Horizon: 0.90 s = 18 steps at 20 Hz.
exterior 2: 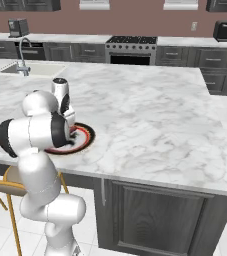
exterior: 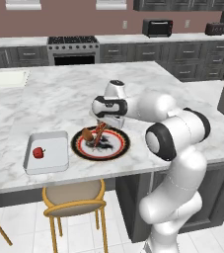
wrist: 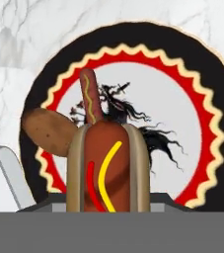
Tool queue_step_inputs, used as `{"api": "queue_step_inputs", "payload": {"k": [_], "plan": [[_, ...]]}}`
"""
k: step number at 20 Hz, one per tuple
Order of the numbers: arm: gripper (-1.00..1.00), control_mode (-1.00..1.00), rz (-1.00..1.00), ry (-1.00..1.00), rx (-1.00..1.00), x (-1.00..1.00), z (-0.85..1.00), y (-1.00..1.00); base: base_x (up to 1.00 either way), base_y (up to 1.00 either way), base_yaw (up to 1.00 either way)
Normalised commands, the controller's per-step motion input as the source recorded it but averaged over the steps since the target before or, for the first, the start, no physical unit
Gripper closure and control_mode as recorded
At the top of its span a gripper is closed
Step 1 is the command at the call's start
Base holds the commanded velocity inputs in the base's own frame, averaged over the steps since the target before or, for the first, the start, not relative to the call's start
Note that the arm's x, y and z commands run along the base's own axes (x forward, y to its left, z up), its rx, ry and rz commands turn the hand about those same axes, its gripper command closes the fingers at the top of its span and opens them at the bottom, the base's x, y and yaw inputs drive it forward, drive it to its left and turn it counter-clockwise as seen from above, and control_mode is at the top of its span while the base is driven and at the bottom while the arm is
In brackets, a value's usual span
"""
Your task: Place one cooked food and one vegetable from the large plate to each tupperware container.
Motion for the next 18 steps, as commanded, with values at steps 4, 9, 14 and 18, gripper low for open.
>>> {"api": "queue_step_inputs", "payload": {"k": [4,9,14,18], "plan": [[1.0,-1.0,0.33,-0.07,0.02,-0.04,0.16,1.0,0.0,0.0,0.0],[1.0,-1.0,0.36,-0.22,-0.08,0.03,0.2,0.93,0.0,0.0,0.0],[1.0,-1.0,0.45,-0.23,-0.19,0.0,0.33,0.7,0.0,0.0,0.0],[1.0,-1.0,0.28,-0.04,-0.26,0.04,0.08,0.77,0.0,0.0,0.0]]}}
